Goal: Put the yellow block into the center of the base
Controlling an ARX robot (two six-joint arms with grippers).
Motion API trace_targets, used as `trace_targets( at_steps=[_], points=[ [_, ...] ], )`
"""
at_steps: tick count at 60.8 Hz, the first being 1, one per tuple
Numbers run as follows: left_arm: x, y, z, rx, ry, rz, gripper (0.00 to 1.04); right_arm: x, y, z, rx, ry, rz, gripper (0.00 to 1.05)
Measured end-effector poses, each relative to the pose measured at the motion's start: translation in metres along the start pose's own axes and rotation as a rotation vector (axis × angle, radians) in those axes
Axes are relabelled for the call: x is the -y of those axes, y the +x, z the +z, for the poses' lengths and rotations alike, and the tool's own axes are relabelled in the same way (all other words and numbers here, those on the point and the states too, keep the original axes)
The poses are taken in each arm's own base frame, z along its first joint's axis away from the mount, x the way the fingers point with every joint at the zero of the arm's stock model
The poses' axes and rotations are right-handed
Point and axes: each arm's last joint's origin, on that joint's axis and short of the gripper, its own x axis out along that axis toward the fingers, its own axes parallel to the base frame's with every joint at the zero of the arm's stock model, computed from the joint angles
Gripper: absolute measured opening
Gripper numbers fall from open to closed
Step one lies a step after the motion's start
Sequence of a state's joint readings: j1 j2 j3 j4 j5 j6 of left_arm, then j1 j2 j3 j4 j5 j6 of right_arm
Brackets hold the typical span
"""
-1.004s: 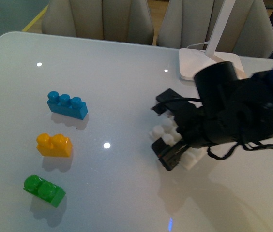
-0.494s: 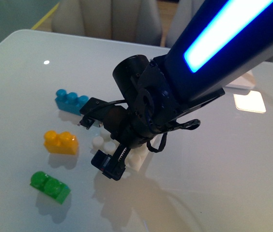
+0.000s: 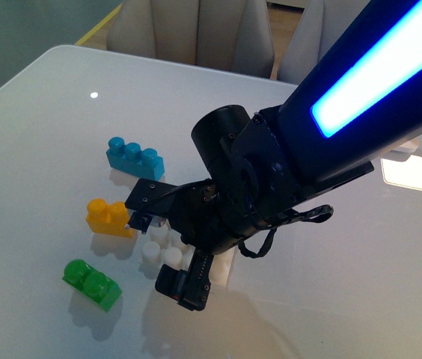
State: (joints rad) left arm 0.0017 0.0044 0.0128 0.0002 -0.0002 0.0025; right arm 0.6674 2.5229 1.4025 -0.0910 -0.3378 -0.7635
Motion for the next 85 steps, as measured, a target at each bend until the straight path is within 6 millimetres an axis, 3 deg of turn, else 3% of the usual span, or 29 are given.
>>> trace_targets(
  at_steps=[51,75,85],
  points=[
    [0.000,0.000,0.000,0.000,0.000,0.000,0.97,0.001,-0.017,-0.003,0.036,0.082,-0.058,0.96],
    [0.000,0.000,0.000,0.000,0.000,0.000,0.97,0.019,-0.054,0.024,0.197,0.115,-0.182,0.96],
    [0.000,0.000,0.000,0.000,0.000,0.000,0.97,0.026,-0.084,0.022,0.347,0.205,-0.283,0.96]
  ],
)
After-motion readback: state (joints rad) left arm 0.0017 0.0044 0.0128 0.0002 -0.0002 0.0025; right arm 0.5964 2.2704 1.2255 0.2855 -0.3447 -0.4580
